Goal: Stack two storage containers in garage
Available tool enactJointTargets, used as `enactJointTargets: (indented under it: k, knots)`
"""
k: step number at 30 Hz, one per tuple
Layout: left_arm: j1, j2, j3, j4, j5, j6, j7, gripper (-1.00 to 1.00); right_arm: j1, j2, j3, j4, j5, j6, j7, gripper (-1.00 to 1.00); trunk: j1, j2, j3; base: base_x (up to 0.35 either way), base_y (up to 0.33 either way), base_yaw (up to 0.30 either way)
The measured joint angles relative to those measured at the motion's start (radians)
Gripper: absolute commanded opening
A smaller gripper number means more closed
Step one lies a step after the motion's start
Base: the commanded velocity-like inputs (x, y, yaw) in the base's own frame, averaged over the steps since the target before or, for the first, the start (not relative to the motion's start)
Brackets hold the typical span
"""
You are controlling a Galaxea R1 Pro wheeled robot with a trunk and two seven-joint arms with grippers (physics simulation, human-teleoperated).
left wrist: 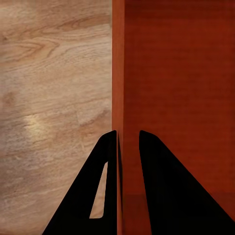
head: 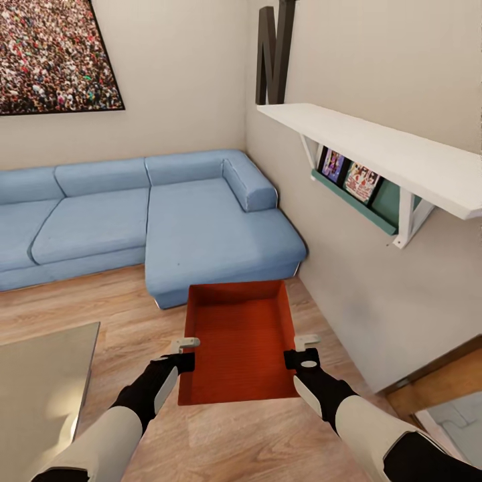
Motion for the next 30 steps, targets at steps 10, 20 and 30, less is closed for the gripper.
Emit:
enactJointTargets:
  k: [10, 20, 30]
  knots:
    - [0.000, 0.000, 0.000, 0.000, 0.000, 0.000, 0.000, -1.00, 0.000, 0.000, 0.000, 0.000, 0.000, 0.000, 0.000, -1.00, 0.000, 0.000, 0.016, 0.000, 0.000, 0.000]
    - [0.000, 0.000, 0.000, 0.001, 0.000, 0.000, 0.000, -1.00, 0.000, 0.001, 0.000, 0.002, 0.000, 0.000, 0.000, -1.00, 0.000, 0.000, 0.032, 0.000, 0.000, 0.000]
    - [0.000, 0.000, -0.001, 0.002, 0.000, 0.000, 0.000, -1.00, 0.000, 0.001, 0.000, 0.003, 0.000, 0.000, 0.000, -1.00, 0.000, 0.000, 0.048, 0.000, 0.000, 0.000]
